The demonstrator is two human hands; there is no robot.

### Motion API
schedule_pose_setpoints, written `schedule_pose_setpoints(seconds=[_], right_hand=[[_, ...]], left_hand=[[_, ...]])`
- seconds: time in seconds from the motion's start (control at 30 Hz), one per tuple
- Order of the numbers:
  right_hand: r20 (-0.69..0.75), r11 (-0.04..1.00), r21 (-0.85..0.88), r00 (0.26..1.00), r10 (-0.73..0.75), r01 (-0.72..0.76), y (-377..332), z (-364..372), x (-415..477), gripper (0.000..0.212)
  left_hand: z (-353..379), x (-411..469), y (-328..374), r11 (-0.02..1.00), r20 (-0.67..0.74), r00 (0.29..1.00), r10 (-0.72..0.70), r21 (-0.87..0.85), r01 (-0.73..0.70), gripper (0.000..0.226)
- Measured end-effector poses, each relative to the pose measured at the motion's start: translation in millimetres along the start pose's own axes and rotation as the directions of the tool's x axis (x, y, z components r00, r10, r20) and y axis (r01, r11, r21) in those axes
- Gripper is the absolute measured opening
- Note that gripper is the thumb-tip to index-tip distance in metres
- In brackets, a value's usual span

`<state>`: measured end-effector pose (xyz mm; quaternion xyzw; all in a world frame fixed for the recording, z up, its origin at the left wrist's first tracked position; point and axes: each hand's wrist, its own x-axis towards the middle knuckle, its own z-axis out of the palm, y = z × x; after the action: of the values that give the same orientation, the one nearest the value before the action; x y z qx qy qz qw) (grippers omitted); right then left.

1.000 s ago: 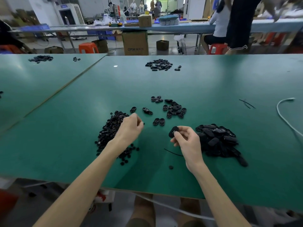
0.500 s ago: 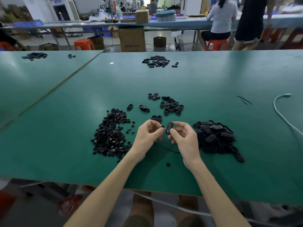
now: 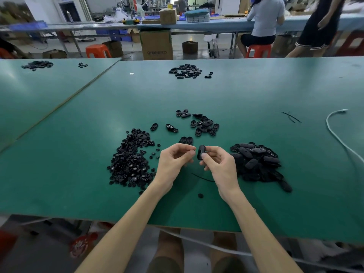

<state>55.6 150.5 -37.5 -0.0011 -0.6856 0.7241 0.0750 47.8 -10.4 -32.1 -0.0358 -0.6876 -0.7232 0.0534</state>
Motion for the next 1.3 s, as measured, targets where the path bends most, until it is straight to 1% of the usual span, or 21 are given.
schedule_pose_setpoints(seconds=[0.1,0.3,0.67,0.77,0.87,0.9,1.03,1.3], right_hand=[[0.005,1.0,-0.005,1.0,-0.007,0.007,0.3,-0.1,-0.6,0.017],[0.021,1.0,-0.012,1.0,-0.005,0.005,1.4,-1.1,-0.6,0.016],[0.029,0.999,-0.04,1.0,-0.004,0.006,0.8,-0.6,-0.5,0.014],[0.035,0.999,-0.052,0.999,-0.002,0.004,1.2,-0.4,0.1,0.015],[0.024,0.998,-0.066,1.0,0.009,-0.008,2.7,-0.6,1.0,0.016],[0.019,0.998,-0.068,1.0,0.012,-0.011,2.9,-0.6,1.2,0.017],[0.033,0.997,-0.076,0.999,0.011,-0.009,1.5,0.5,0.0,0.016],[0.03,0.995,-0.101,0.999,0.011,-0.008,1.6,-0.2,-0.2,0.015]], left_hand=[[-0.5,0.4,-1.3,1.0,-0.011,1.0,0.005,-0.015,-0.005,0.009],[0.5,-0.7,-1.1,0.999,0.043,0.998,0.036,-0.003,-0.036,0.009],[-0.6,0.6,-3.1,0.999,0.022,1.0,0.022,0.037,-0.022,0.006],[1.3,-0.2,-2.0,0.994,0.033,0.999,0.036,0.105,-0.039,0.006],[5.5,-0.6,-1.4,0.946,0.071,0.993,0.095,0.305,-0.112,0.005],[6.2,-1.0,-1.0,0.928,0.079,0.991,0.113,0.347,-0.133,0.005],[5.7,-2.5,1.9,0.929,0.053,0.991,0.124,0.345,-0.134,0.006],[6.4,-3.0,2.4,0.923,0.056,0.991,0.119,0.362,-0.132,0.006]])
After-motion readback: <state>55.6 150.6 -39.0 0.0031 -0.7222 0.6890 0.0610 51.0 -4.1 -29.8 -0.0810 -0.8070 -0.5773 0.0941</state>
